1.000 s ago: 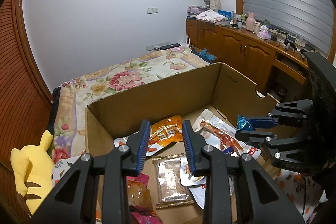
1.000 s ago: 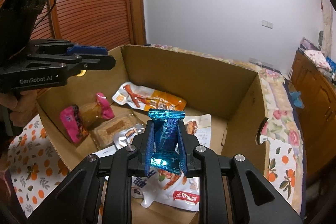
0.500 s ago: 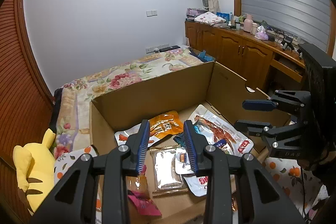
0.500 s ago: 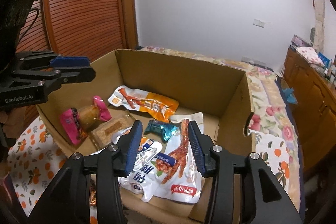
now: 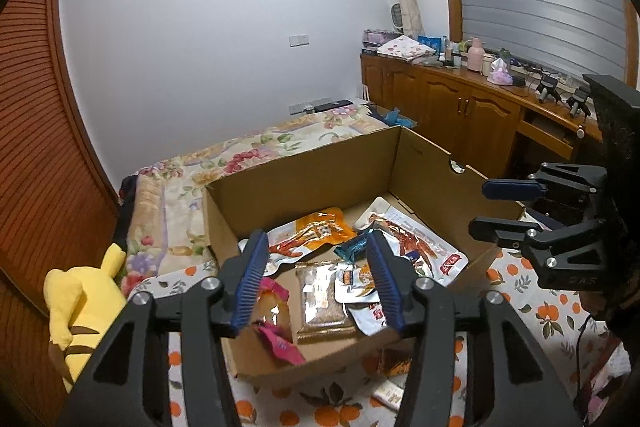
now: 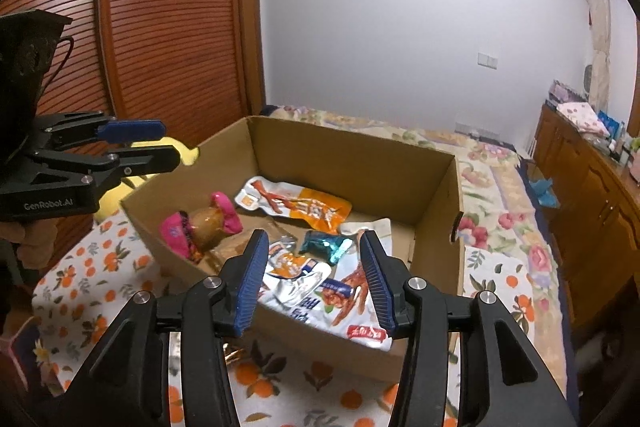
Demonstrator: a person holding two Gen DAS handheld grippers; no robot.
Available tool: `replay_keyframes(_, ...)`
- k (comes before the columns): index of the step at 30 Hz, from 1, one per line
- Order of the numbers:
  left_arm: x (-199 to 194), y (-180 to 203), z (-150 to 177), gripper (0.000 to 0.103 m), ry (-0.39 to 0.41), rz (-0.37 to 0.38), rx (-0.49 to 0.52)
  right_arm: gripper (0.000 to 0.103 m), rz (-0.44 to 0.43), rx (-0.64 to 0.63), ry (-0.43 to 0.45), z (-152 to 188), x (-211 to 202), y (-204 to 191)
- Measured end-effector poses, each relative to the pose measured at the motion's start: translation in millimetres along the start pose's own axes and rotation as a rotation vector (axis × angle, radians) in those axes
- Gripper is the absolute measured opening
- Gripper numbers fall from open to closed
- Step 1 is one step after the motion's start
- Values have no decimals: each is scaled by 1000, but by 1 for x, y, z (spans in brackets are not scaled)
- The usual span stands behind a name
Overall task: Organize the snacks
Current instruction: 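Move both open tools back toward the brown wrapper and white bar beside the box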
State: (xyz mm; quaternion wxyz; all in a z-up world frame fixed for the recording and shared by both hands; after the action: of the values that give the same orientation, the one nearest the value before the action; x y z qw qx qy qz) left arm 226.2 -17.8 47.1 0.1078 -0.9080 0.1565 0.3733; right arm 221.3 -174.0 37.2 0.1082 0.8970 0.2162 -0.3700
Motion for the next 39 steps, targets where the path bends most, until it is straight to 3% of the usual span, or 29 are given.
replay_keyframes(7, -18, 3, 20, 55, 1, -10, -20, 50, 5, -14, 12, 10, -16, -18)
replay_keyframes(9, -21, 4, 29, 69, -1, -3, -27, 51, 4, -17, 14, 14, -20, -23)
replay_keyframes(14, -22, 6, 50, 78, -9, 1, -55, 52, 4, -26, 6, 24, -25, -35)
replay_keyframes(23, -6, 20, 92, 78, -86, 40, -75, 53, -12, -33, -21, 43, -26, -48)
replay_keyframes(39, 53, 42, 132, 76, -217, 60, -124, 53, -41, -28, -92, 70, 0, -54)
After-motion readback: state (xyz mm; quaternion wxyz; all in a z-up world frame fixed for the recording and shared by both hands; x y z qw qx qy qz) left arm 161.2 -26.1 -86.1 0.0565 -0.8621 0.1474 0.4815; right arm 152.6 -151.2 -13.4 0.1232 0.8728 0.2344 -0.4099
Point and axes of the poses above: each gripper's, at about its wrist camera, not at the fingertips, and x roughly the way its jaws point, y to its right, z to its underside, the point moved 1 cm from there along x, roughly the way its jaws point, and after that the axes turned 12 degrees about -y, right-handed, at the moved point
